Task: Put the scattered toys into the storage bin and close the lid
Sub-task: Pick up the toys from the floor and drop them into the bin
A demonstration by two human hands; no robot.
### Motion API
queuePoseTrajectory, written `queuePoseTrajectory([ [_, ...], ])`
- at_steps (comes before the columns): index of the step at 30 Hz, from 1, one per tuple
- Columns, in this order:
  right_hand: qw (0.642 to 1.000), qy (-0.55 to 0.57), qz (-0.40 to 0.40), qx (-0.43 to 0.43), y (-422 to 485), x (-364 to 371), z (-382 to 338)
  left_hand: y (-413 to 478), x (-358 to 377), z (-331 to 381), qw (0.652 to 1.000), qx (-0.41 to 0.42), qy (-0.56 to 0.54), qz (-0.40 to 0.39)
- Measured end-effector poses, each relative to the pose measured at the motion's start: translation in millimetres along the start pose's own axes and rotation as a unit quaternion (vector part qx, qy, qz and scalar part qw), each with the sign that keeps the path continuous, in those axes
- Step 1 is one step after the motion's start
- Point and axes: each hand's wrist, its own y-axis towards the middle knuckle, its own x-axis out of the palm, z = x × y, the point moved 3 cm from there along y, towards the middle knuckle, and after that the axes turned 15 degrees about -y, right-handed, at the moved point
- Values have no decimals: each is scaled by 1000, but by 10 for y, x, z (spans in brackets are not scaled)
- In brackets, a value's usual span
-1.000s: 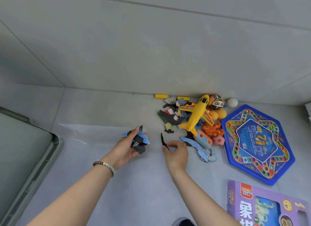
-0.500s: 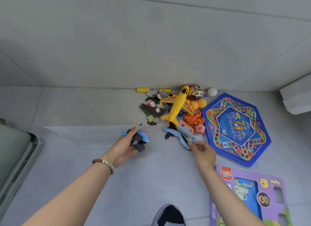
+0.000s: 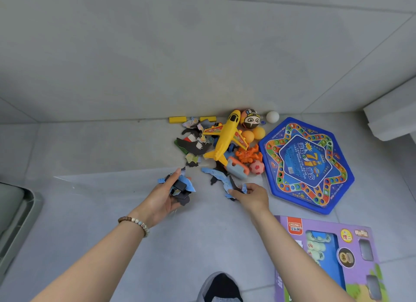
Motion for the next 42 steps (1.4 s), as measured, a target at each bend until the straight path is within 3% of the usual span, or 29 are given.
queuePoseTrajectory([
  [9,999,26,-41,-2,-107,-15,-104,-53,-112,40,1000,-7,-12,6],
  [20,1000,10,5,-8,-103,-29,-93,-21,-176,-8,1000,-13,-5,11],
  [26,998,53,-7,-10,-150,32,-60,-12,-192,-4,1000,-12,0,11],
  [32,983,172,-68,5,-236,46,-131,-101,-131,124,1000,14,8,6],
  [37,970,212,-118,-16,-493,-37,-570,-393,-53,603,997,73,41,-1],
  [42,957,208,-167,-113,-1077,-254,-1642,-1128,-48,1400,982,148,118,-19],
])
